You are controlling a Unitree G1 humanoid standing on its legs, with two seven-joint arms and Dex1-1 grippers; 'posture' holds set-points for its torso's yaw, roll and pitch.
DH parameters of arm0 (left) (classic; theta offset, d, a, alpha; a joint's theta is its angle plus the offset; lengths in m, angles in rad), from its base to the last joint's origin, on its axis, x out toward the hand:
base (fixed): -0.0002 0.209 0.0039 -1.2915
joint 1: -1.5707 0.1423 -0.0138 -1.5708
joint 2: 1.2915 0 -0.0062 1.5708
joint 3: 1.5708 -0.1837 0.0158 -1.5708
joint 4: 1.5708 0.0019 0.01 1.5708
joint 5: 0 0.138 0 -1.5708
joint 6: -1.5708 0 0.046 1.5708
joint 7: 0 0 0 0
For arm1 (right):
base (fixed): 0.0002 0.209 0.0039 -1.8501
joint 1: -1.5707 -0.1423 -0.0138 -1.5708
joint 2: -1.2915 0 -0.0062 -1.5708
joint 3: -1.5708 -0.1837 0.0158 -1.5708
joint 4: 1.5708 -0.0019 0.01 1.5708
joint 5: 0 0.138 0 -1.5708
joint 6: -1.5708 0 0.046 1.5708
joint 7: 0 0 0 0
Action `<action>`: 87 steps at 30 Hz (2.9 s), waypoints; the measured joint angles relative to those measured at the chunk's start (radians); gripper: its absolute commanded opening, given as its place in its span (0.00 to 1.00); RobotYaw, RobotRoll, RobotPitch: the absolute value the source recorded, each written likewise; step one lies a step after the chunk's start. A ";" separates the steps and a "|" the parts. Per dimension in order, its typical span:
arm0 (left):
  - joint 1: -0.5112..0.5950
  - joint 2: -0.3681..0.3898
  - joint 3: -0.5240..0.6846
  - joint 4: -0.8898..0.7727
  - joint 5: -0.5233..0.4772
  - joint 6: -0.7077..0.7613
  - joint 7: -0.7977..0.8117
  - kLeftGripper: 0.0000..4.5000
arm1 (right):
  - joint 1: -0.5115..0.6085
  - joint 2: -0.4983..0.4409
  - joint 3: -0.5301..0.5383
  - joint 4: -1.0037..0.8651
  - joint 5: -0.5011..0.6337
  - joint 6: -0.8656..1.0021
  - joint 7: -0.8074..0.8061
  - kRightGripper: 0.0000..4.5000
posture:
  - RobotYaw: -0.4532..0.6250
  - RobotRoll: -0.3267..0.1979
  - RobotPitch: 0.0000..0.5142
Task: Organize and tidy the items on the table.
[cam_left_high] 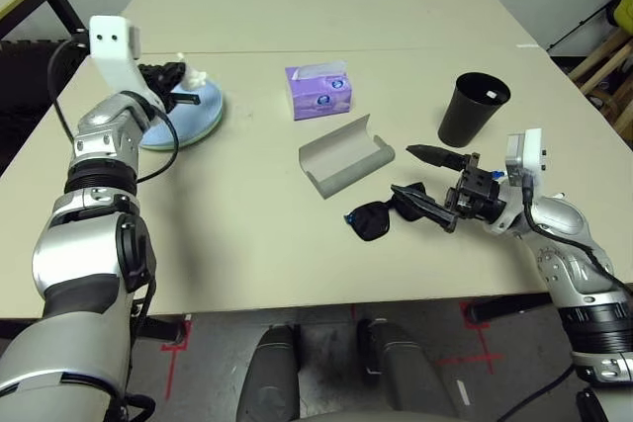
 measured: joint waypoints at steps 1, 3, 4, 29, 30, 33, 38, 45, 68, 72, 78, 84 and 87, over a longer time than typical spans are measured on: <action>-0.003 0.000 0.000 0.000 0.000 -0.003 0.000 0.00 | -0.002 0.000 0.000 0.000 0.000 0.001 0.000 1.00 | 0.52 0.62 0.30; -0.005 0.000 0.000 0.001 0.000 -0.006 0.000 0.00 | -0.005 0.000 0.000 0.000 0.000 0.001 0.000 1.00 | 0.52 0.62 0.30; -0.005 0.000 -0.001 0.001 0.000 -0.006 -0.001 0.05 | -0.005 0.000 0.000 0.000 0.000 0.002 0.001 1.00 | 0.52 0.62 0.30; 0.074 -0.004 -0.005 -0.092 -0.041 0.029 -0.337 0.99 | -0.002 0.051 -0.018 0.037 -0.067 -0.129 -0.118 1.00 | 0.53 0.62 0.31; 0.082 -0.003 -0.003 -0.117 -0.056 0.032 -0.378 0.99 | -0.002 0.054 -0.018 0.036 -0.067 -0.129 -0.126 1.00 | 0.54 0.62 0.31; 0.122 0.002 -0.033 -0.209 -0.069 0.021 -0.522 0.99 | 0.009 0.062 -0.018 0.023 -0.066 -0.121 -0.146 1.00 | 0.53 0.62 0.31; 0.176 -0.005 -0.090 -0.289 -0.076 0.039 -0.689 0.99 | 0.027 0.064 -0.018 -0.008 -0.064 -0.100 -0.171 1.00 | 0.53 0.62 0.31; 0.224 -0.007 -0.205 -0.351 -0.071 0.030 -0.909 0.99 | 0.049 0.061 -0.023 -0.029 -0.061 -0.080 -0.196 1.00 | 0.52 0.62 0.31; 0.235 -0.080 -0.253 -0.404 -0.073 -0.001 -1.018 0.99 | 0.045 -0.035 -0.042 0.006 -0.050 -0.106 -0.112 1.00 | 0.50 0.62 0.26; 0.297 -0.081 -0.257 -0.456 -0.099 -0.003 -1.073 0.99 | 0.058 -0.041 -0.043 -0.003 -0.042 -0.106 -0.100 1.00 | 0.49 0.62 0.24; 0.367 -0.077 -0.270 -0.549 -0.136 0.024 -1.152 0.99 | 0.064 -0.080 -0.067 -0.008 -0.029 -0.104 -0.068 1.00 | 0.48 0.62 0.22; 0.374 -0.062 -0.289 -0.561 -0.151 -0.006 -1.188 0.99 | 0.056 -0.106 -0.071 -0.006 -0.020 -0.094 -0.039 1.00 | 0.48 0.62 0.25; 0.373 -0.058 -0.300 -0.561 -0.155 -0.031 -1.188 0.99 | 0.035 -0.113 -0.071 -0.005 -0.018 -0.091 -0.027 1.00 | 0.48 0.62 0.28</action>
